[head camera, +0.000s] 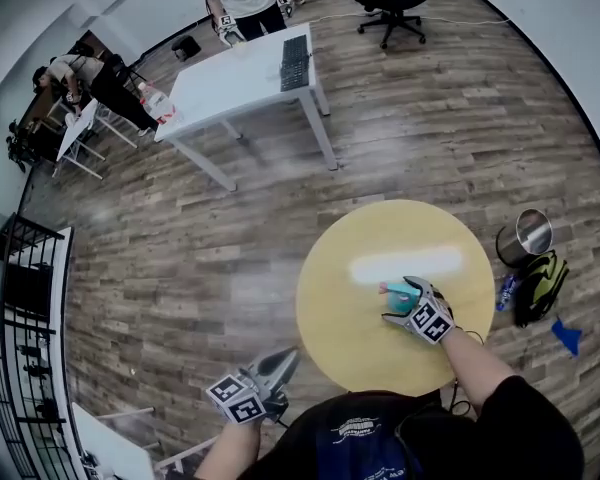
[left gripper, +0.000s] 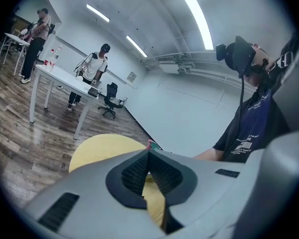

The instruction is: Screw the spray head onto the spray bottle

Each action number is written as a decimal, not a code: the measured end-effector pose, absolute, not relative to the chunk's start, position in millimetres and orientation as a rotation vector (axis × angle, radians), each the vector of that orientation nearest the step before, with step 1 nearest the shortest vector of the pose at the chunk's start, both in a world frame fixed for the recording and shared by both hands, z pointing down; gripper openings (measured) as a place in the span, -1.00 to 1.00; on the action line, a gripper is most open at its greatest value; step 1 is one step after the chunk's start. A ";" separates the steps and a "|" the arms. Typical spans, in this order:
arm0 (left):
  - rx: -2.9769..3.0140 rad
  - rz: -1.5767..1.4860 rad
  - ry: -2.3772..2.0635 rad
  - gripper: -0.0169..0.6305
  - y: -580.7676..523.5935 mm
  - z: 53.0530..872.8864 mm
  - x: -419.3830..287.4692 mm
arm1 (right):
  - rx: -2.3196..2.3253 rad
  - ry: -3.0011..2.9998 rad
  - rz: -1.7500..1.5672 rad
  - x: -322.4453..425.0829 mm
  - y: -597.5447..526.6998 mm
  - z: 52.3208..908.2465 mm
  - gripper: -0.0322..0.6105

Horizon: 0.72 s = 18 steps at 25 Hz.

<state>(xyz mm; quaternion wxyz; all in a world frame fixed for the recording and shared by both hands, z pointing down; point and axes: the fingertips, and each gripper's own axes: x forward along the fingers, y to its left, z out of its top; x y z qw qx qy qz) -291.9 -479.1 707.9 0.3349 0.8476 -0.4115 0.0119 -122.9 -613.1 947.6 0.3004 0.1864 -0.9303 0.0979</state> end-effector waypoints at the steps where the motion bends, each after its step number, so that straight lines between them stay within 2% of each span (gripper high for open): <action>1: 2.209 0.034 -1.076 -0.91 -477.6 708.3 -294.3 | 0.494 -2.470 0.248 -124.4 -613.4 951.1 0.64; 3: 2.205 0.037 -1.078 -0.91 -477.3 709.2 -297.4 | 0.480 -2.475 0.225 -126.5 -614.9 956.3 0.44; 10: 2.219 0.025 -1.072 -0.91 -478.7 701.4 -291.2 | 0.462 -2.485 0.240 -123.6 -618.5 924.1 0.42; 18: 2.311 -0.053 -1.022 -0.91 -498.3 663.6 -269.9 | 0.382 -2.463 0.105 -108.3 -621.0 853.4 0.42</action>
